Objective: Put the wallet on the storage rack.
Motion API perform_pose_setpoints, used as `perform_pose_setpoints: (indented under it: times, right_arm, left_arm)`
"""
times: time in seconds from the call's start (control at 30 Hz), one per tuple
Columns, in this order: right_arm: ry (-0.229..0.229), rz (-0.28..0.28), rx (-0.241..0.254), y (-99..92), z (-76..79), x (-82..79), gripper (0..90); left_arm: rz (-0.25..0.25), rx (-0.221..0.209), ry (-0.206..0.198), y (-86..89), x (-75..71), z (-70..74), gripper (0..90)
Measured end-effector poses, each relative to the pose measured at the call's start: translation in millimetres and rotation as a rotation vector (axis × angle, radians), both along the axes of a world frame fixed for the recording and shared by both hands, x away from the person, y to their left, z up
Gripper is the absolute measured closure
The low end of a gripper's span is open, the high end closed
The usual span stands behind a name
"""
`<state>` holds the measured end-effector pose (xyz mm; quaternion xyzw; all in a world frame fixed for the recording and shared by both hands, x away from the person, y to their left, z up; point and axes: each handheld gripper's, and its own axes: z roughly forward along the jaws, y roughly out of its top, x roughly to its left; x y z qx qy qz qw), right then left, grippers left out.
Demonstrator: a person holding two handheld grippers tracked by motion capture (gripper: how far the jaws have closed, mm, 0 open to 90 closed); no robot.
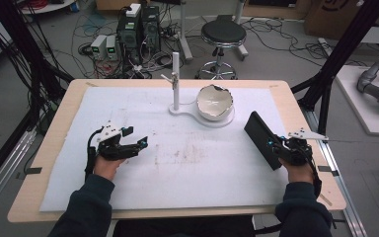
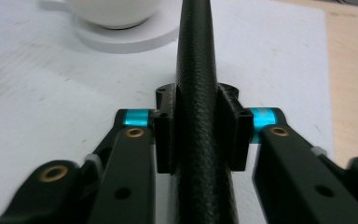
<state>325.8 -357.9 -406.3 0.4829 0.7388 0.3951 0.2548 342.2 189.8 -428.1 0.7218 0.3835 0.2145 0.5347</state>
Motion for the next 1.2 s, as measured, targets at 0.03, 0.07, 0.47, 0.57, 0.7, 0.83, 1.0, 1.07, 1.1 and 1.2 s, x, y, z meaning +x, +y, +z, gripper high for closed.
perform_pose_setpoints:
  times: [0.03, 0.07, 0.47, 0.57, 0.7, 0.83, 1.0, 1.07, 1.1, 1.2]
  right_arm:
    - [-0.005, 0.016, -0.015, 2.2, 1.0, -0.6, 73.0]
    - [-0.007, 0.027, -0.020, 4.5, 2.4, -1.7, 73.4]
    - [-0.005, 0.136, 0.013, 23.3, 0.8, -5.0, 72.3]
    - [-0.004, 0.126, 0.009, 21.0, -0.3, -4.7, 68.2]
    - [-0.021, 0.104, 0.022, 17.7, 0.3, -4.7, 56.9]
    - [-0.017, 0.100, 0.023, 15.7, -1.0, -4.4, 49.7]
    - [-0.018, 0.106, 0.023, 14.4, -1.5, -3.7, 44.1]
    - [-0.023, 0.103, 0.023, 14.4, -1.6, -3.5, 40.3]
    - [-0.027, 0.101, 0.018, 14.3, -1.4, -3.5, 38.7]
    - [-0.033, 0.109, 0.017, 14.1, -1.7, -3.7, 34.8]
  left_arm:
    - [0.000, 0.002, 0.000, 0.3, -0.1, 0.1, 27.4]
    - [-0.002, 0.000, 0.001, 0.5, 0.0, 0.2, 27.4]
    - [0.001, -0.003, 0.000, 0.8, -0.2, 0.3, 27.6]
    - [0.000, -0.002, 0.000, 0.7, 0.0, 0.1, 27.6]
    - [-0.004, 0.001, 0.001, 0.8, 0.1, 0.2, 27.6]
    - [-0.004, -0.001, 0.002, 0.5, 0.0, 0.1, 27.6]
    - [-0.005, 0.000, 0.004, 0.5, 0.2, -0.1, 27.6]
    - [-0.005, -0.003, 0.004, 0.4, 0.3, -0.2, 27.6]
    - [-0.007, -0.002, 0.004, 0.6, 0.4, -0.2, 27.6]
    - [-0.007, -0.002, 0.004, 0.6, 0.4, -0.2, 27.6]
